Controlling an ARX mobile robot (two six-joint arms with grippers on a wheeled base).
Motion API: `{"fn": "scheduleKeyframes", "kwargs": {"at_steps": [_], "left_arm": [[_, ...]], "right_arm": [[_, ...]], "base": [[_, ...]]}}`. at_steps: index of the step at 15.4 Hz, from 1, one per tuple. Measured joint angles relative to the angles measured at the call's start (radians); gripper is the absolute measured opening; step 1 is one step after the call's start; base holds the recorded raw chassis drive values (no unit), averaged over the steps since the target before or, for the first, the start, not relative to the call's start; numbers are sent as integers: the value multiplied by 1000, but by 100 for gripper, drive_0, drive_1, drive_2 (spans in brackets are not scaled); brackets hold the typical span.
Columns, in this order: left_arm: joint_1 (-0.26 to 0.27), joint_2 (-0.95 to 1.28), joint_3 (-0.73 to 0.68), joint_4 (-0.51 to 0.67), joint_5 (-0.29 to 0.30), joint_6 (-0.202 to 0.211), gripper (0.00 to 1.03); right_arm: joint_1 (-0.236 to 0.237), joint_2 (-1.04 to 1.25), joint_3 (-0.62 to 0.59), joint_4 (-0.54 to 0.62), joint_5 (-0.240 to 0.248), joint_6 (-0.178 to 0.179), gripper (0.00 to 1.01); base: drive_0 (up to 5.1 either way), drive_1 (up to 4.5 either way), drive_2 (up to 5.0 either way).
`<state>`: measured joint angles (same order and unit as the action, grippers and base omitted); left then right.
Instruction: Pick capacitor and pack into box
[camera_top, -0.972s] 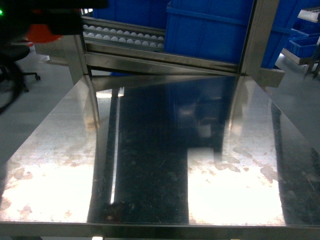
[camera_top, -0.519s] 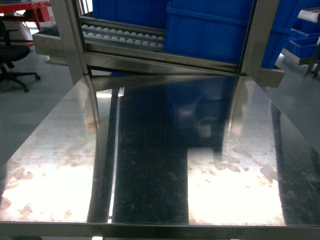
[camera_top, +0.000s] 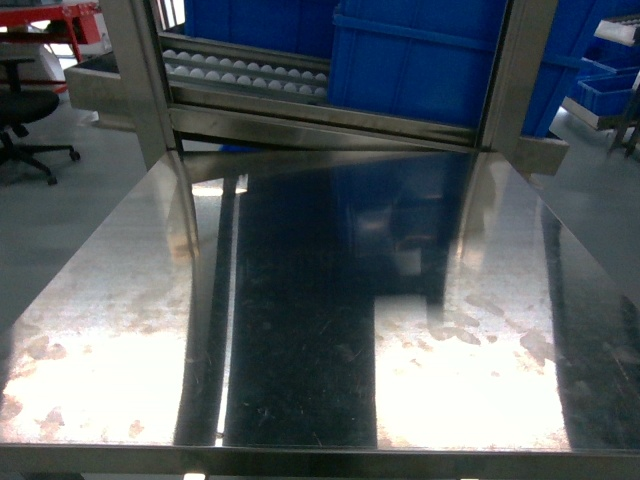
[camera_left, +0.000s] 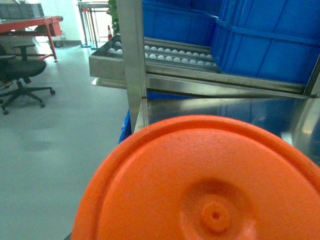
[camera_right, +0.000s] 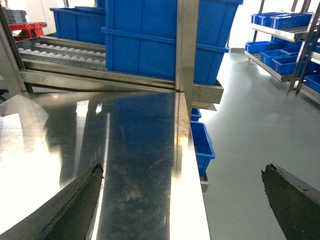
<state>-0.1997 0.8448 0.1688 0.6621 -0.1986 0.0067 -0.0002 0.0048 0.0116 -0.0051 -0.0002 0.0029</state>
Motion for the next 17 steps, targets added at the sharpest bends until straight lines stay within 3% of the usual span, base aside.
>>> {"fn": "scheduleKeyframes", "kwargs": {"at_steps": [5,6,7,8,10,17], "left_arm": [[93,-200,-93,-105,92,0,43],[122,-239,-106,-133,128,0,43],[187,-275,-116,-160,187,0,43],[207,-309,-122,-185,182,-2,43],[196,-348,-155,-177,199,-3,43],[198,-580,-155,-394,198,-2,43]], "right_arm": [[0,0,0,0,0,0,98],[0,0,0,0,0,0,98],[0,0,0,0,0,0,98],[0,0,0,0,0,0,98],[0,0,0,0,0,0,98],[0,0,0,0,0,0,98]], "base": [[0,0,0],[0,0,0],[0,0,0],[0,0,0],[0,0,0],[0,0,0]]}}
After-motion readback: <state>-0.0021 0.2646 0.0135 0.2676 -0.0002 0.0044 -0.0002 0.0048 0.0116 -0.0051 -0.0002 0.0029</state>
